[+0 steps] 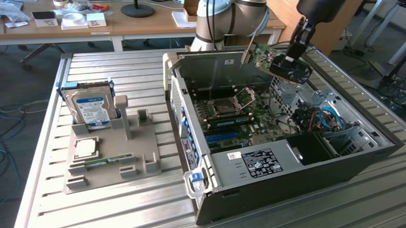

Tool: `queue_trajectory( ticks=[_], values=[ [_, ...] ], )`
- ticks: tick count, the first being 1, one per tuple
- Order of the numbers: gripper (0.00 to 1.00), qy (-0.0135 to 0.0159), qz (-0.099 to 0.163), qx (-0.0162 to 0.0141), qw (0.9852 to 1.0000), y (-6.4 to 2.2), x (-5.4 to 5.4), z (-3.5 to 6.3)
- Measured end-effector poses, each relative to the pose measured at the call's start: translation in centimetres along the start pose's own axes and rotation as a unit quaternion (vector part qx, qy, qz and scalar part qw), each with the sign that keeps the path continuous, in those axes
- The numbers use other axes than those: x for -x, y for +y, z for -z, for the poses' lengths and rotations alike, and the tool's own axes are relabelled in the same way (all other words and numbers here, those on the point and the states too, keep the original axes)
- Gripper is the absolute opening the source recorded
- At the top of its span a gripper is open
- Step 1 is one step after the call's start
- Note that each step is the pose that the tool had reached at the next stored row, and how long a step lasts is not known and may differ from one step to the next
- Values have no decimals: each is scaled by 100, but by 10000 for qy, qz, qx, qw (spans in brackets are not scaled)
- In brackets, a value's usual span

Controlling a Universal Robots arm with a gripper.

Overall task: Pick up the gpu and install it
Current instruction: 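Insert the gpu into the slot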

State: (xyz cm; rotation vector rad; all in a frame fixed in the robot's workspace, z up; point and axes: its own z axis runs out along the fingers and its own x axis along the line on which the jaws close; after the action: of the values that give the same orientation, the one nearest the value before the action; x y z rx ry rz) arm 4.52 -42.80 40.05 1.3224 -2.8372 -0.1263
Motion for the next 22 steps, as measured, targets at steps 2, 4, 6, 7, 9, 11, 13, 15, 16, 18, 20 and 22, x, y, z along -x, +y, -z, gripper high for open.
queue_trajectory(
  ticks=[2,4,6,7,9,11,13,15,16,18,20,22],
  values=[
    [27,14,179,5,9998,0,0,-1],
    [27,28,359,9,9994,0,0,-3],
    [27,42,538,14,9985,0,0,-4],
    [27,48,627,16,9980,0,0,-5],
    [27,63,811,21,9967,0,0,-7],
    [27,76,990,26,9951,-1,0,-9],
    [27,90,1171,30,9931,-1,0,-10],
    [27,104,1354,35,9907,-1,0,-12],
    [27,111,1443,37,9895,-1,0,-13],
    [27,125,1619,42,9867,-1,0,-15],
    [27,134,1725,44,9849,-1,-1,-14],
    [27,135,1746,45,9845,-1,0,-15]
  ],
)
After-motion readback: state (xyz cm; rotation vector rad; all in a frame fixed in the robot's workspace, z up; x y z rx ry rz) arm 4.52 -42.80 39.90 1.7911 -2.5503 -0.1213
